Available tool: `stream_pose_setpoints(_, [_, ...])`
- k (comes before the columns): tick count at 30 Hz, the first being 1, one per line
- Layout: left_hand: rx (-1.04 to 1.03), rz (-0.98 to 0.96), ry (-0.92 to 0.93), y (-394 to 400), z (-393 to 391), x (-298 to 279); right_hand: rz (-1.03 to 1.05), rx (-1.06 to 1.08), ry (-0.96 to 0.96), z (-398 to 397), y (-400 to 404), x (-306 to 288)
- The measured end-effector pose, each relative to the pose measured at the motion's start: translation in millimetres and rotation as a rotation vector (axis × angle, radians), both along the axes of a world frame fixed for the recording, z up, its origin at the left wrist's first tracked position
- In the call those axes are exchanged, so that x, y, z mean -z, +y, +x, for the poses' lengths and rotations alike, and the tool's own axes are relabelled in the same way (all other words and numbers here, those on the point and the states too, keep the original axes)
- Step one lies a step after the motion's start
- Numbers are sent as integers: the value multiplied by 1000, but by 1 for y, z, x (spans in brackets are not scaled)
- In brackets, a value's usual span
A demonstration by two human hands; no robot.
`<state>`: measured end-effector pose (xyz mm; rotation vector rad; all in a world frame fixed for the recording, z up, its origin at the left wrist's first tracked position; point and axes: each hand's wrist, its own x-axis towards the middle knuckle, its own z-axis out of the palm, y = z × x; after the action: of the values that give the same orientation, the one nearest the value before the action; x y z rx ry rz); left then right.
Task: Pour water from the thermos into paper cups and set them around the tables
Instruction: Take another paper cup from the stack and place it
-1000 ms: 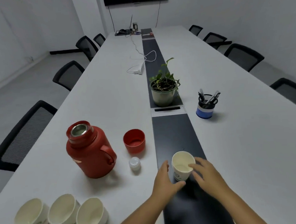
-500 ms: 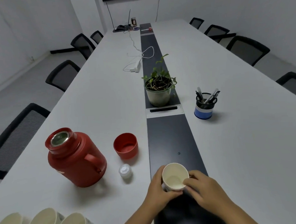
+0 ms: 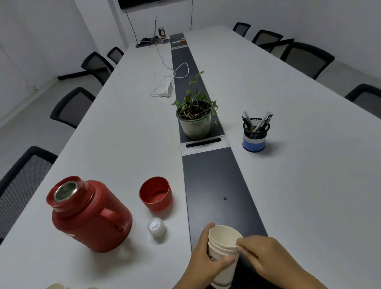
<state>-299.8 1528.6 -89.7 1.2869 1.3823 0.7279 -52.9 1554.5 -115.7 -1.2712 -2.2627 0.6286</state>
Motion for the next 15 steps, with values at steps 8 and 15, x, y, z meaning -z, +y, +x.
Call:
stream_pose_setpoints(8, [-2, -65, 17, 2, 21, -21, -54, -50, -54, 15, -4, -15])
stream_pose_setpoints(15, [110, 23, 69, 0, 19, -43, 21, -40, 13, 16, -22, -22])
